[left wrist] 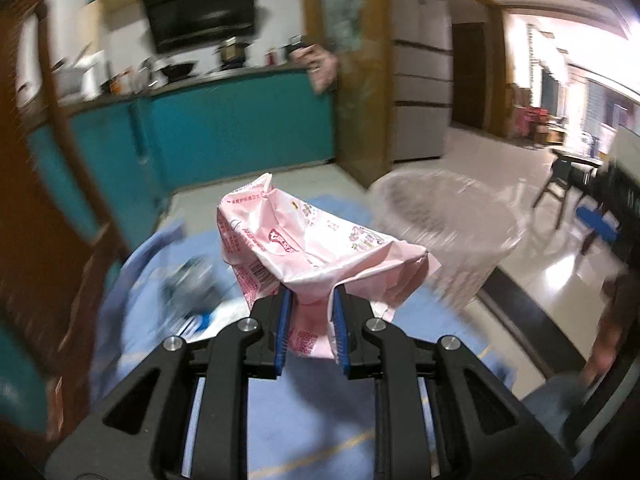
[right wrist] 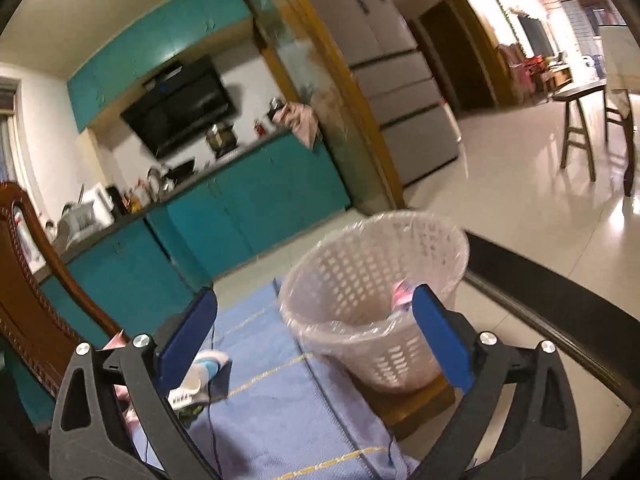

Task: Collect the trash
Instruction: 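Swing the left tool over the wastebasket and release the pink paper bag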

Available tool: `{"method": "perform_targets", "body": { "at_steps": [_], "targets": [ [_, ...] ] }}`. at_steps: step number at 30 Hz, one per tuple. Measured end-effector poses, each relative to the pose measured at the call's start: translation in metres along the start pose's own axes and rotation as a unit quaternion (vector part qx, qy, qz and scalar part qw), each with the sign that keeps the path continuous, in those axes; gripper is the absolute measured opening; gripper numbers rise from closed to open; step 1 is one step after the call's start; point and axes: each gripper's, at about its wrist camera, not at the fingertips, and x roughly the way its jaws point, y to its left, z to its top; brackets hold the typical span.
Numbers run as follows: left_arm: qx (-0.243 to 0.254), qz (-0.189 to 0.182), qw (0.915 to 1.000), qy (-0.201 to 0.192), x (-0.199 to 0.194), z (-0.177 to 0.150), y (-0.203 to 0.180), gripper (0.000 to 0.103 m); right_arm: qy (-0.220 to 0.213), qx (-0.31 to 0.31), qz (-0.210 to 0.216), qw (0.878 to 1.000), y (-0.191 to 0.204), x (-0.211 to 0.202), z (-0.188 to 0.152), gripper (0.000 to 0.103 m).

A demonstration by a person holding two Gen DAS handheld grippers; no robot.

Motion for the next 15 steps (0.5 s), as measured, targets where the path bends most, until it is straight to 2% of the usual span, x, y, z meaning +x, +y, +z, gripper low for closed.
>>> {"method": "perform_targets", "body": {
  "at_steps": [5,7,8,10,11,12,13,15],
  "targets": [
    [0.035,-0.096,0.9944,-0.027,0.046,0.076,-0.066,0.021,-0.037,0.057,-0.032,0.997,-0.025,-0.01,0.005,0.096],
    [0.051,-0.13,0.9899,-0.025,0.07,0.099,-0.089,0.029,-0.042,0.063,-0.038,0.996,-0.027,-0.012,0.005,0.096],
    [0.058,-0.14,0.9883,-0.019,0.081,0.105,-0.097,0.043,-0.04,0.063,-0.039,0.996,-0.027,-0.011,0.005,0.096],
    [0.064,-0.133,0.9891,0.008,0.11,0.113,-0.109,0.07,-0.034,0.058,-0.04,0.997,-0.026,-0.008,0.004,0.096],
    [0.062,-0.109,0.9918,0.025,0.119,0.111,-0.108,0.075,-0.03,0.053,-0.039,0.997,-0.024,-0.006,0.004,0.096],
    [0.06,-0.098,0.9928,0.031,0.12,0.107,-0.105,0.075,-0.026,0.049,-0.038,0.998,-0.024,-0.004,0.005,0.096],
    [0.052,-0.092,0.9939,0.031,0.115,0.099,-0.096,0.077,-0.02,0.043,-0.034,0.998,-0.023,-0.002,0.003,0.096],
    [0.038,-0.079,0.9959,0.023,0.098,0.085,-0.077,0.086,-0.004,0.025,-0.027,0.999,-0.016,0.005,0.001,0.096]
  ]
}}
